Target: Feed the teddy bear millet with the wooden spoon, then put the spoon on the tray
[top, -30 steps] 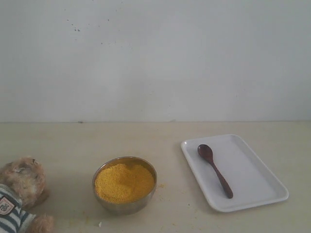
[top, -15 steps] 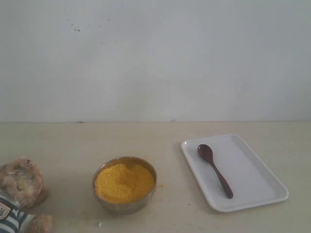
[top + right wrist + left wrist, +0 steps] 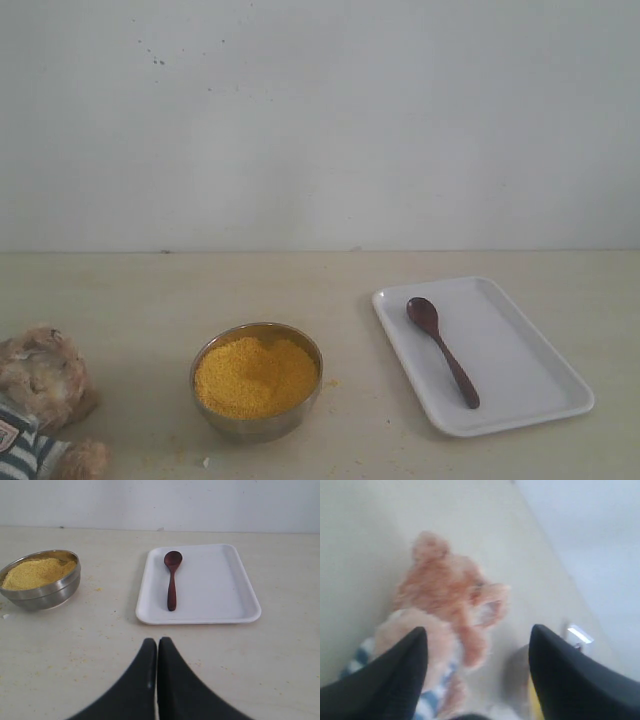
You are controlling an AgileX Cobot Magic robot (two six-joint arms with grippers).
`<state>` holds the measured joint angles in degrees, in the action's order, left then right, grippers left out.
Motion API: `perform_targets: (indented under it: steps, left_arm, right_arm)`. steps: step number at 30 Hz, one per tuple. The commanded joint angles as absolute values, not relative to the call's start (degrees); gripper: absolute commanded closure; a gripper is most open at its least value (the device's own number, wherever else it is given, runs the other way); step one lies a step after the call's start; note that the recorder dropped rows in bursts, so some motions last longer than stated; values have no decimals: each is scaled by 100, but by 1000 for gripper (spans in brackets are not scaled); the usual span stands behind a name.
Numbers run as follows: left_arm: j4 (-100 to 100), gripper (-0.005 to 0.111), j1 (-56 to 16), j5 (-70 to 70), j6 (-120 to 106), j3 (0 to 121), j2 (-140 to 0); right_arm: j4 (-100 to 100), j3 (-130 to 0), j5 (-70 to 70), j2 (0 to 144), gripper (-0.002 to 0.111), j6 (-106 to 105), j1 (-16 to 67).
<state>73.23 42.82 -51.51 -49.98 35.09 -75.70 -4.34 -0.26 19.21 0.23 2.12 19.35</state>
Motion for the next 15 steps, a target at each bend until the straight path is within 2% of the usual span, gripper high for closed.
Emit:
perform_targets:
  steps: [1, 4, 9, 15]
  left_arm:
    - [8564, 56, 4294, -5775, -4975, 3540, -7242]
    - [9002, 69, 4294, -6080, -5112, 3540, -7033]
    - [9406, 102, 4281, -6841, -5516, 3540, -6739]
    - [9536, 103, 4281, -6996, -5645, 3540, -6638]
  right_arm:
    - [-395, 0, 1869, 0, 108, 240, 1894]
    - [-395, 0, 1860, 0, 108, 240, 1894]
    - [-395, 0, 1860, 0, 108, 240, 1894]
    - [-395, 0, 1860, 0, 108, 240, 1894]
